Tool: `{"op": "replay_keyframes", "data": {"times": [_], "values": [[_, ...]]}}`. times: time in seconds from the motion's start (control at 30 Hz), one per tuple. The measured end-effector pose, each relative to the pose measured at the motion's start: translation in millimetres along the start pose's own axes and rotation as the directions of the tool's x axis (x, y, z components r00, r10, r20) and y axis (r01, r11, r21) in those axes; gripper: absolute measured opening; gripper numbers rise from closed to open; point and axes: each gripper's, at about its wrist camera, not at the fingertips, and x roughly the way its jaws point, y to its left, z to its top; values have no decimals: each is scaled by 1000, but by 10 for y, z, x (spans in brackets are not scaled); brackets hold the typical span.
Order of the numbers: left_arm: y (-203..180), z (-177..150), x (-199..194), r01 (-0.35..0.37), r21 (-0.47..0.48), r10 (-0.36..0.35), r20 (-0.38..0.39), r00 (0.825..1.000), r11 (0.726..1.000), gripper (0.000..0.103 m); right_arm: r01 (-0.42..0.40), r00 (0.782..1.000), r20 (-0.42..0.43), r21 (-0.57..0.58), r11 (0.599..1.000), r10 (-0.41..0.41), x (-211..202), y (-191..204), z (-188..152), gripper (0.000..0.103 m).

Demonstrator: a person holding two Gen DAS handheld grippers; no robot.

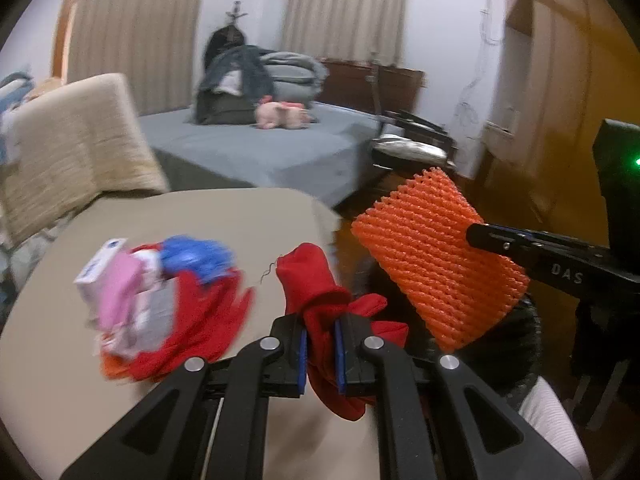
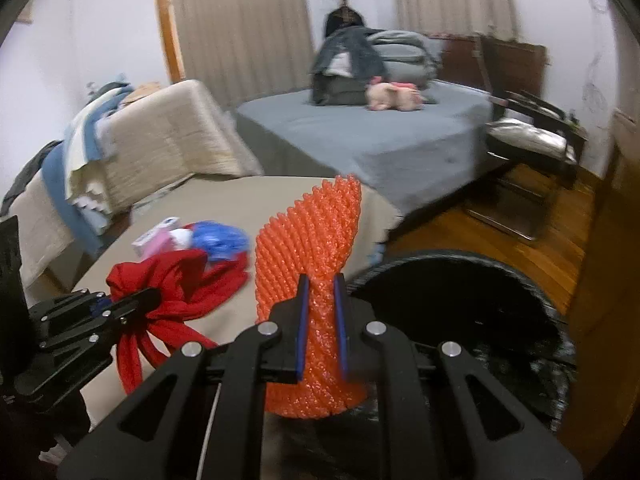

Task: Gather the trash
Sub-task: 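Carry both items over the bin and open both tools to drop them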

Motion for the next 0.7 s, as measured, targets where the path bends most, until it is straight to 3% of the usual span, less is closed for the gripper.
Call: {"op": "replay_keyframes", "data": {"times": [0.17, 0.43, 0.53, 0.57, 0.6, 0.7], "values": [[-390, 97, 242, 90, 69, -90, -14, 996, 994, 10, 107, 994, -1, 55, 993, -107, -87, -450, -122, 11], [-945, 175, 686, 221, 122, -213, -70, 974, 968, 11, 213, 977, -32, 138, 967, -211, -170, -973, -357, 12], [-1077, 155, 838, 263, 126, -250, -107, 962, 957, 28, 245, 970, -51, 160, 956, -240, -183, -1109, -435, 16], [-1098, 145, 867, 264, 126, -250, -115, 961, 956, 46, 253, 967, -56, 164, 954, -247, -187, -1145, -459, 19], [-1104, 126, 882, 267, 120, -253, -118, 960, 956, 54, 257, 966, -61, 165, 952, -250, -172, -1163, -461, 21], [-1058, 70, 891, 268, 101, -253, -137, 958, 958, 58, 271, 963, -60, 172, 947, -264, -176, -1201, -487, 36]]}}
